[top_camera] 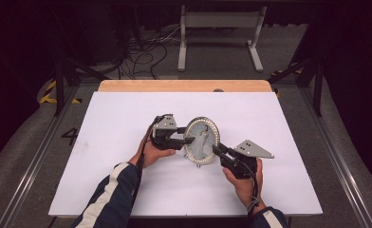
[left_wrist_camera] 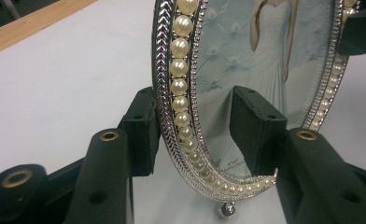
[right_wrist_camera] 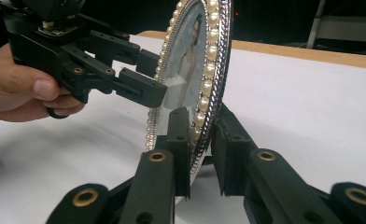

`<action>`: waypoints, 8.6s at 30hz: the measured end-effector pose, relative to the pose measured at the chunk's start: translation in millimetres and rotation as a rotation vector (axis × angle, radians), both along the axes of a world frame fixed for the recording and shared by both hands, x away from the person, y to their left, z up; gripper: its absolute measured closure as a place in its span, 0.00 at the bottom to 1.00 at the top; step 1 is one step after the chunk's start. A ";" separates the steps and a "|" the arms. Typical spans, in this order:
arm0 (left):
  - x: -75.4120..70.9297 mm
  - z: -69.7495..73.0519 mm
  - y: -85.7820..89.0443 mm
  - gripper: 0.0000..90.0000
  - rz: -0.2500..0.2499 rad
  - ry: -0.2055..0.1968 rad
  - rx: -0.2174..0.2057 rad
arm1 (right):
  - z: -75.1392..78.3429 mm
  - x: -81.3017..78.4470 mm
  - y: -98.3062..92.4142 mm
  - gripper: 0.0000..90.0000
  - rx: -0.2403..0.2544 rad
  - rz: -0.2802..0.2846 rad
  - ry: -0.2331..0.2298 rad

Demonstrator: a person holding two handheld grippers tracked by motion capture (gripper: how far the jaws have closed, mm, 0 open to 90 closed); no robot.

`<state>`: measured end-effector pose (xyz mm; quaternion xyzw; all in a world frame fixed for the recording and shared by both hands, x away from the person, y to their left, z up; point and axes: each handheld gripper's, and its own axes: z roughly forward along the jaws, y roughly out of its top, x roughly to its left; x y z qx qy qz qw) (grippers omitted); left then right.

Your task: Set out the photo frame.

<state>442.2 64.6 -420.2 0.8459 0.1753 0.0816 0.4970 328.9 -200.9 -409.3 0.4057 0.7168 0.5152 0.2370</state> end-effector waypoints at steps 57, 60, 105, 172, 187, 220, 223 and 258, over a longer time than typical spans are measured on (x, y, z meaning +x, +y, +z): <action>-26.4 -1.5 24.9 0.76 0.076 -0.030 0.018 | -1.3 21.0 15.3 0.73 -0.112 -0.006 -0.010; -25.4 -2.6 27.8 0.76 0.072 -0.020 0.019 | -3.3 15.1 13.9 0.75 -0.134 0.004 -0.009; -35.5 -7.0 34.2 0.76 0.104 -0.012 -0.006 | -10.9 17.0 11.6 0.85 -0.117 0.016 0.005; -44.6 -5.1 28.7 0.72 0.143 -0.090 0.045 | -8.7 24.0 16.4 0.78 -0.213 0.043 -0.027; -59.7 0.1 36.2 0.63 0.137 -0.159 0.101 | -6.2 17.2 12.3 0.69 -0.298 0.069 -0.048; -82.9 -4.3 57.0 0.18 0.173 -0.196 0.169 | -5.4 7.7 -5.1 0.31 -0.384 0.094 -0.045; -84.0 -4.2 58.7 0.17 0.171 -0.197 0.170 | -5.8 7.3 -4.0 0.28 -0.387 0.096 -0.045; -90.8 -13.8 64.9 0.12 0.142 -0.183 0.199 | -16.0 -5.9 -31.5 0.22 -0.405 0.057 -0.038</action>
